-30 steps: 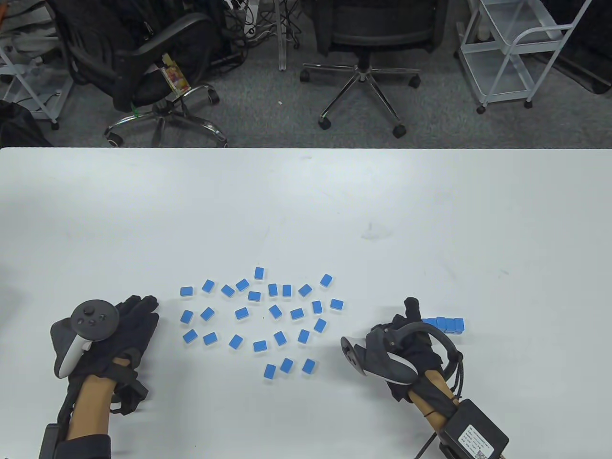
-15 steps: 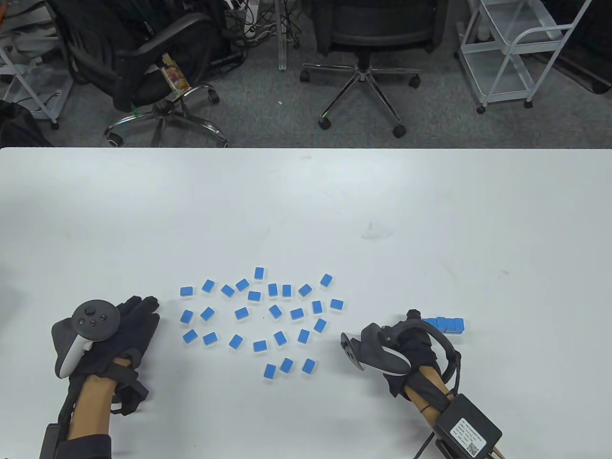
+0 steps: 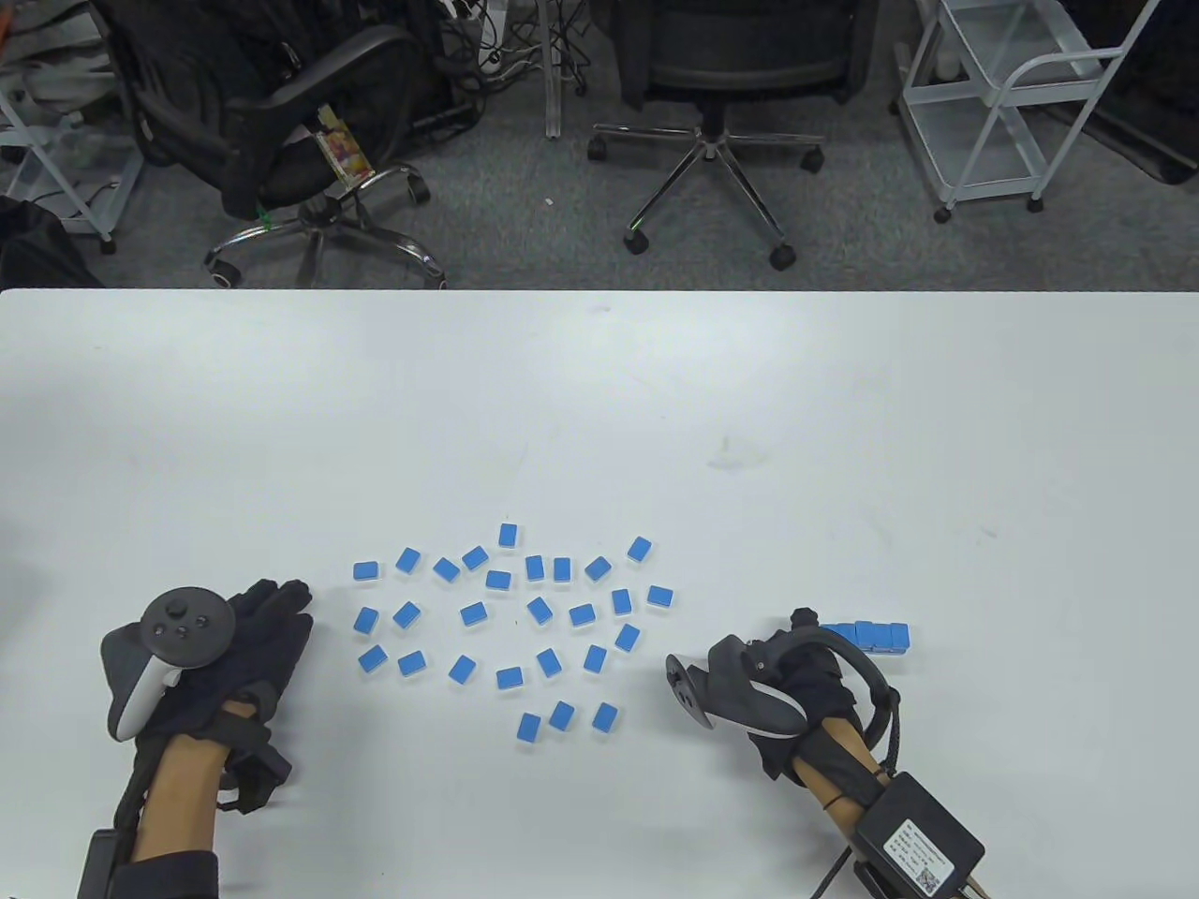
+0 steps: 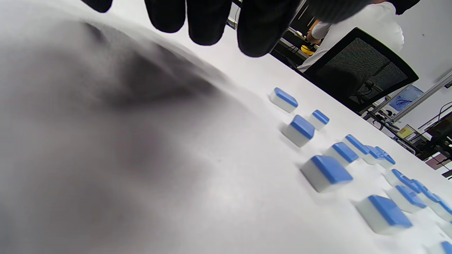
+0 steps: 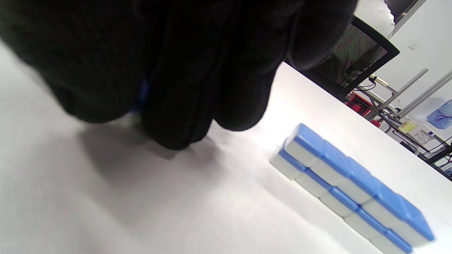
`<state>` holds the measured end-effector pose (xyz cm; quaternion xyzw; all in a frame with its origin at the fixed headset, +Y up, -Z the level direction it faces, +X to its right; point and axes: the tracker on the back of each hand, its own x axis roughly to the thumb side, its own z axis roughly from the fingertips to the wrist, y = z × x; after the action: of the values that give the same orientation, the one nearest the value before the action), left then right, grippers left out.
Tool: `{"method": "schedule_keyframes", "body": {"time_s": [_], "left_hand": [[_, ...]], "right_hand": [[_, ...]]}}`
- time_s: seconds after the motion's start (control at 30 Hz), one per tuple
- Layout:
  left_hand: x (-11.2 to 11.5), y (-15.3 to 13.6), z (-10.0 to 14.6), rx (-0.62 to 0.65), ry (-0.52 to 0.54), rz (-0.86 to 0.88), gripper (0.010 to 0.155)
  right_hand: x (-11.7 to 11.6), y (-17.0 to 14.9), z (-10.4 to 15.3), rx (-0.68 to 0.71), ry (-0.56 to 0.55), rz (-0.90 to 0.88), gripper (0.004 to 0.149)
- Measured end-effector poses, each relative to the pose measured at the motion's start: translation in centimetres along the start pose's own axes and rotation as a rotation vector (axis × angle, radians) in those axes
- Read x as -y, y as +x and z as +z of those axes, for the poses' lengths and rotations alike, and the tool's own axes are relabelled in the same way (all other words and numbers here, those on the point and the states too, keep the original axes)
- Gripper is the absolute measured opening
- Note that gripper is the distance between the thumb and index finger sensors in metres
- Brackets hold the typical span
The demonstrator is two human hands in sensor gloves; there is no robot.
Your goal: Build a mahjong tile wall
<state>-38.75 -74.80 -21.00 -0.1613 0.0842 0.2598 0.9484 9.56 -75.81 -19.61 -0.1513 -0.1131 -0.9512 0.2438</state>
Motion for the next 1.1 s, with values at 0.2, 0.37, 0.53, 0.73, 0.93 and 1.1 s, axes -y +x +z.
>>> {"method": "schedule_keyframes", "body": {"time_s": [0.2, 0.37, 0.53, 0.73, 0.93, 1.1], "left_hand": [[0.0, 0.0, 0.0, 0.001, 0.001, 0.000, 0.065], [0.0, 0.0, 0.0, -0.001, 0.001, 0.001, 0.065], [0.0, 0.0, 0.0, 0.001, 0.003, -0.001, 0.065], [0.2, -0.1, 0.0, -0.004, -0.008, -0.002, 0.065], [0.0, 0.1, 0.1, 0.011, 0.001, 0.006, 0.065], [0.0, 0.1, 0.1, 0.013, -0.002, 0.010, 0.065]], "right_hand": [[0.1, -0.1, 0.2, -0.004, 0.012, -0.003, 0.059], [1.0, -1.2, 0.9, -0.023, -0.011, -0.054, 0.064], [1.3, -1.8, 1.1, -0.056, -0.075, -0.098, 0.061], [1.9, -1.1, -0.5, -0.055, -0.141, -0.103, 0.066], [3.7, 2.3, -5.5, -0.027, -0.078, -0.004, 0.071], [3.9, 4.1, -8.5, -0.027, -0.020, 0.054, 0.064]]}}
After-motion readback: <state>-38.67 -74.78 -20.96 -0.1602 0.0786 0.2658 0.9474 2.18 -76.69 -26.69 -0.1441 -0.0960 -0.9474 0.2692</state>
